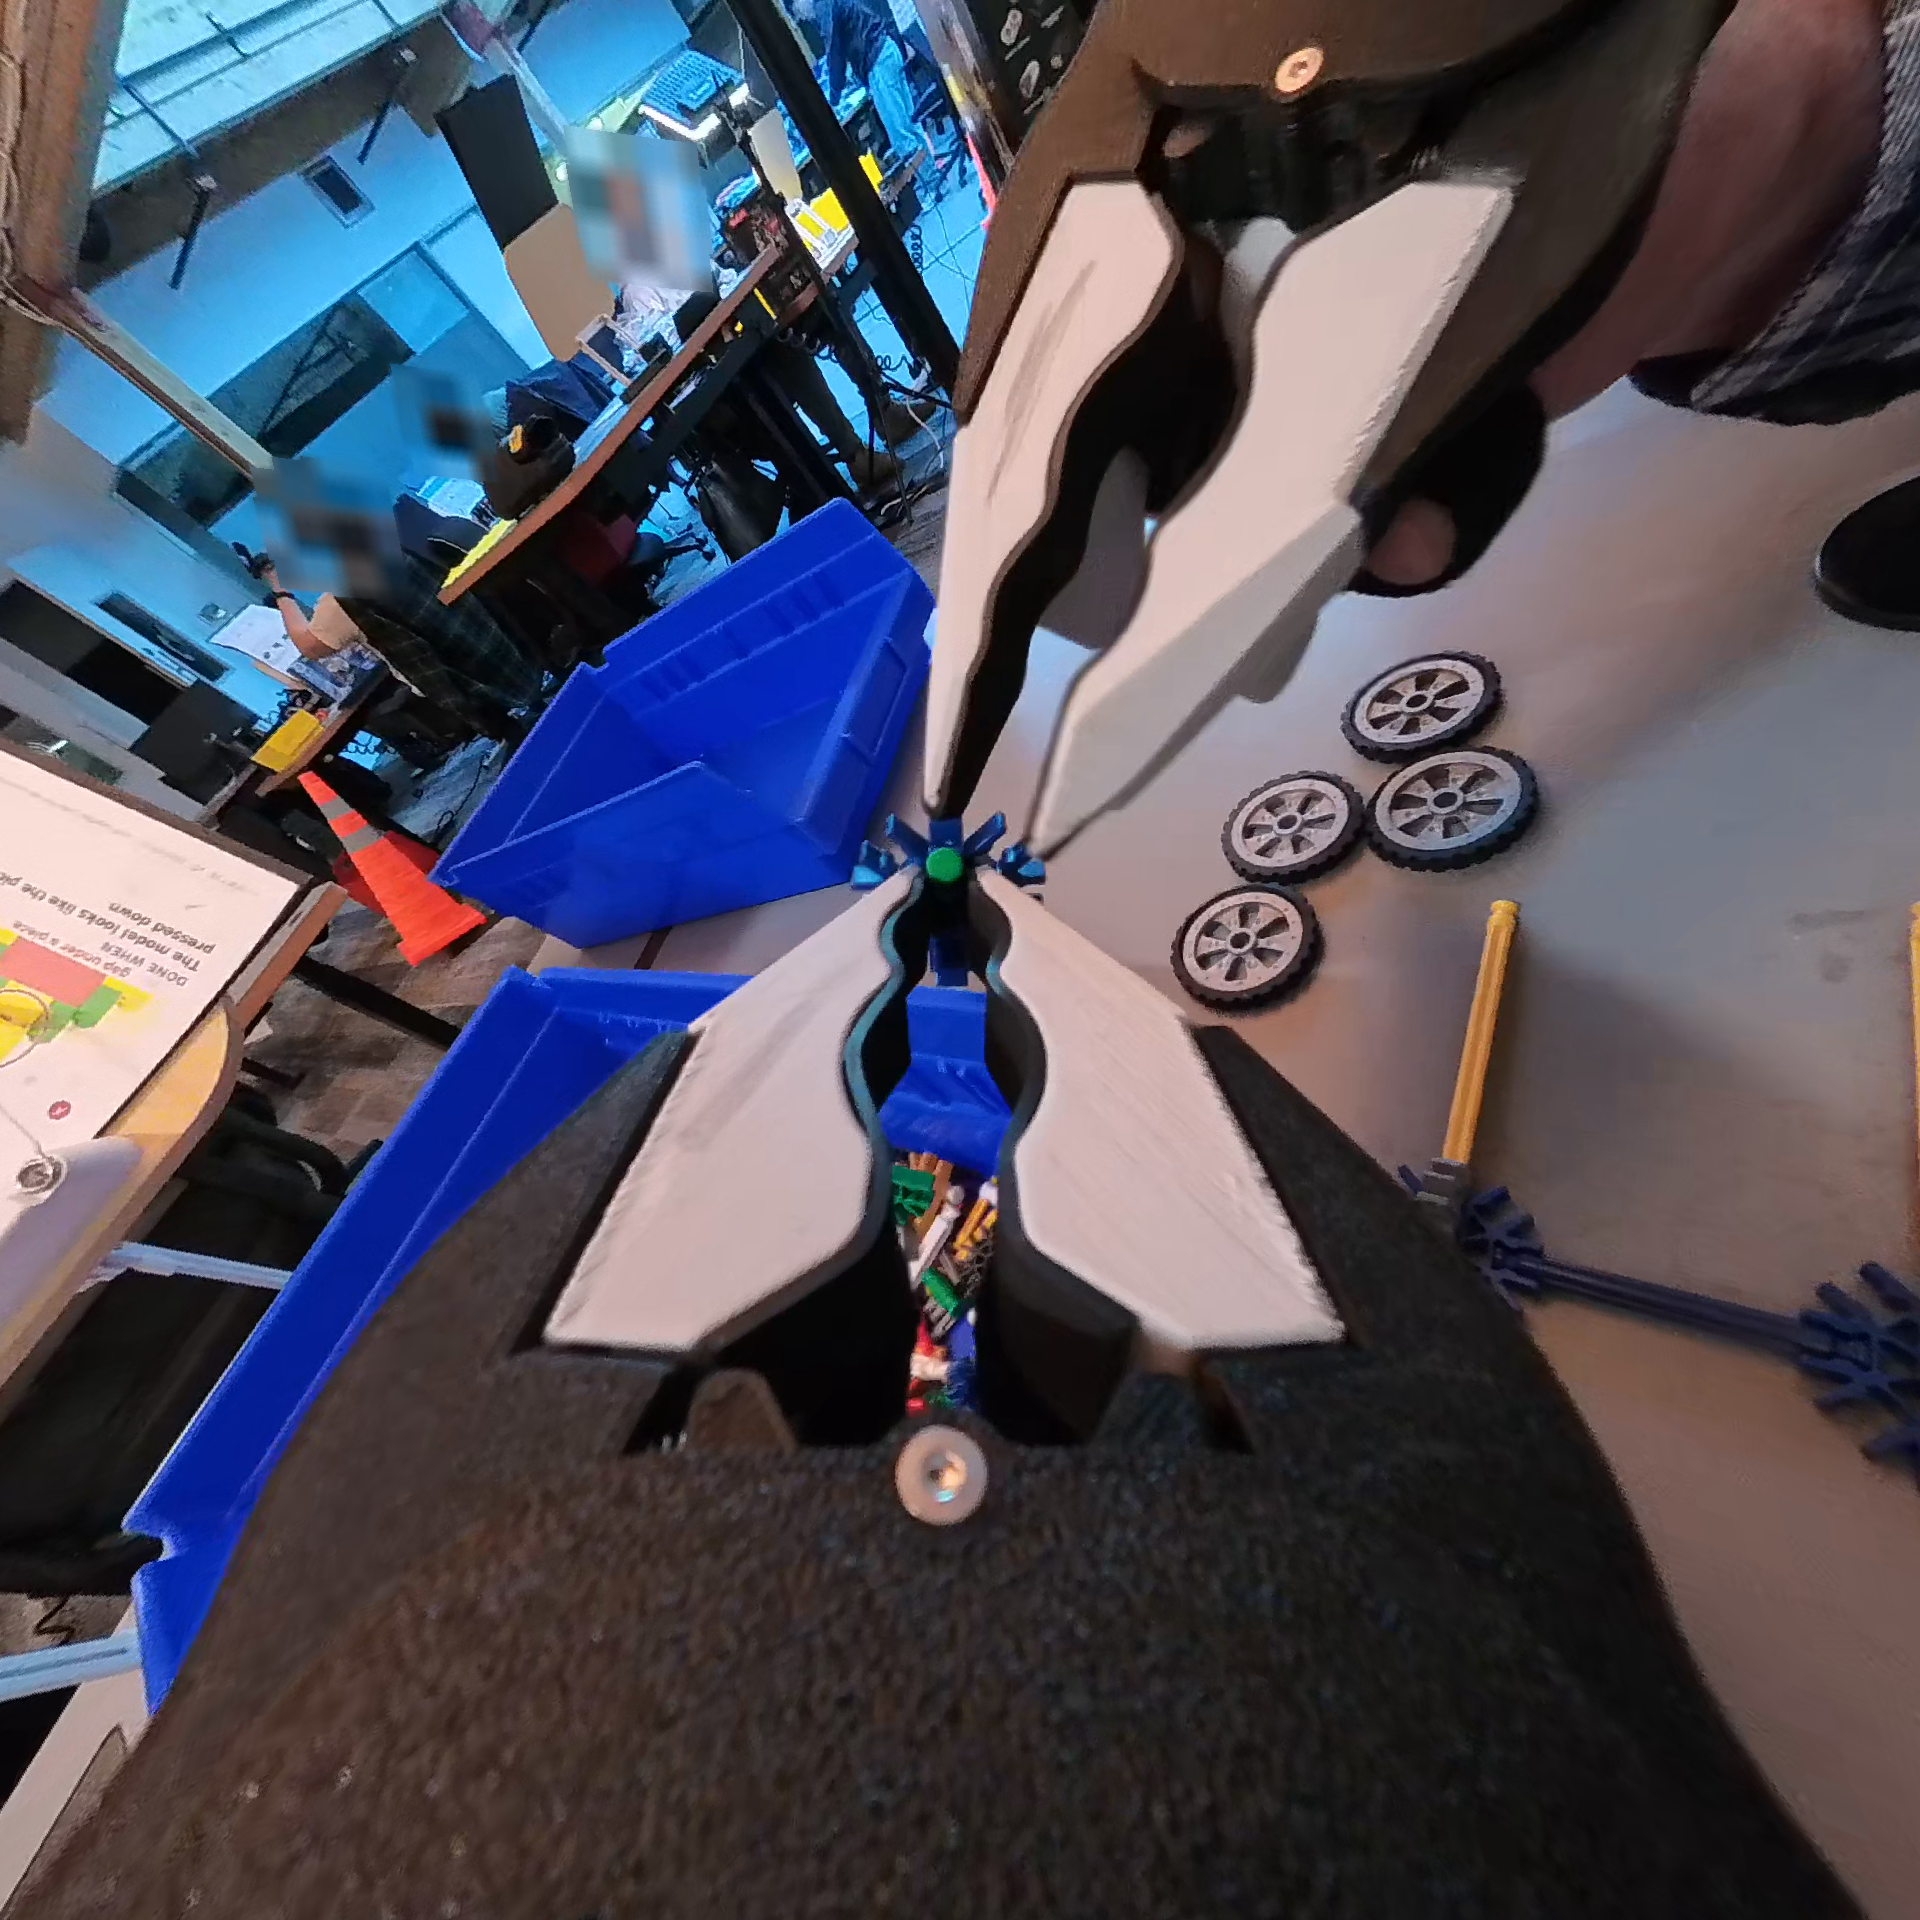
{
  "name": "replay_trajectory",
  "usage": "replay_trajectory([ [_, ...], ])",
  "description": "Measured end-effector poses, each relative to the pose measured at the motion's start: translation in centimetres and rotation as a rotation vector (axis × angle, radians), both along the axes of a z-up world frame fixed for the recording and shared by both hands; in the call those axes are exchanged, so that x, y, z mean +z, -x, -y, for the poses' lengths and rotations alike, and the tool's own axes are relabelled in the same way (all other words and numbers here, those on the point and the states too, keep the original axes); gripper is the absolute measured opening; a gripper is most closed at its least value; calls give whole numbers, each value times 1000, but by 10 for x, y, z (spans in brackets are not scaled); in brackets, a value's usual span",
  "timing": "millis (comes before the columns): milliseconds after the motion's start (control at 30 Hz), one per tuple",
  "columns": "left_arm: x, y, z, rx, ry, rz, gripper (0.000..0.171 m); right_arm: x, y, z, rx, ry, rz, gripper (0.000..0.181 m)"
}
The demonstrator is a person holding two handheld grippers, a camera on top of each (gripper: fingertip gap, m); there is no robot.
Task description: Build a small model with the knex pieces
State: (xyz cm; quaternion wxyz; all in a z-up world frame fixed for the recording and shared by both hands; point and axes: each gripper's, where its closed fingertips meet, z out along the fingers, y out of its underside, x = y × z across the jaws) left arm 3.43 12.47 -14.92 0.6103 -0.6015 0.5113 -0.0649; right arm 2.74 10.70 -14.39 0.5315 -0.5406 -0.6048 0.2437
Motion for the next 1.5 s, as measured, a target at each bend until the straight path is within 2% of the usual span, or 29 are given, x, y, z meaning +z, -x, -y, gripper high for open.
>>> replay_trajectory([
  [67, -1, -1, 0, -3, 0, -4, 3, 3, -3, -3, -17, -11, -3, 7],
  [200, 1, -2, 4, -46, 47, 43, 4, 7, -5, -1, -3, 8, -14, 5],
  [333, 10, 0, 19, -226, 267, 263, 4, 18, -3, 9, 48, 39, -63, 0],
  [400, 12, 4, 22, -275, 343, 328, 3, 20, -1, 11, 54, 37, -64, 0],
  [733, 30, 13, 21, -309, 383, 470, 3, 27, -7, 1, 5, 68, -101, 1],
  [967, 26, 12, 21, -304, 380, 440, 3, 24, -3, 9, 45, 123, -98, 14],
  [1233, 24, 10, 24, -321, 369, 419, 3, 20, -1, 13, 62, 134, -79, 13],
  [1500, 23, 8, 30, -348, 364, 403, 3, 27, -2, 16, 88, 199, -134, 11],
])
